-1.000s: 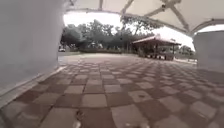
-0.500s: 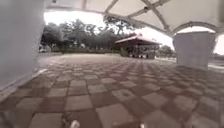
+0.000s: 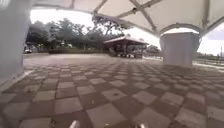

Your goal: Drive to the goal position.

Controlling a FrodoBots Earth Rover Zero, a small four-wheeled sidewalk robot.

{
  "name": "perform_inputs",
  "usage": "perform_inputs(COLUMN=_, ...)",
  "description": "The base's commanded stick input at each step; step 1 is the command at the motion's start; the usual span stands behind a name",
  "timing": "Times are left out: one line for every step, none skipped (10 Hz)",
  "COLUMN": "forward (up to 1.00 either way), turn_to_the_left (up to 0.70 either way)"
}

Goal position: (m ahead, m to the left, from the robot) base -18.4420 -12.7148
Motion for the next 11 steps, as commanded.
perform_inputs(forward=0.00, turn_to_the_left=-0.45)
perform_inputs(forward=0.00, turn_to_the_left=-0.45)
perform_inputs(forward=0.00, turn_to_the_left=-0.45)
perform_inputs(forward=0.00, turn_to_the_left=-0.45)
perform_inputs(forward=0.00, turn_to_the_left=-0.45)
perform_inputs(forward=0.00, turn_to_the_left=-0.45)
perform_inputs(forward=0.00, turn_to_the_left=-0.45)
perform_inputs(forward=0.00, turn_to_the_left=-0.45)
perform_inputs(forward=0.00, turn_to_the_left=-0.45)
perform_inputs(forward=0.00, turn_to_the_left=-0.45)
perform_inputs(forward=0.00, turn_to_the_left=-0.45)
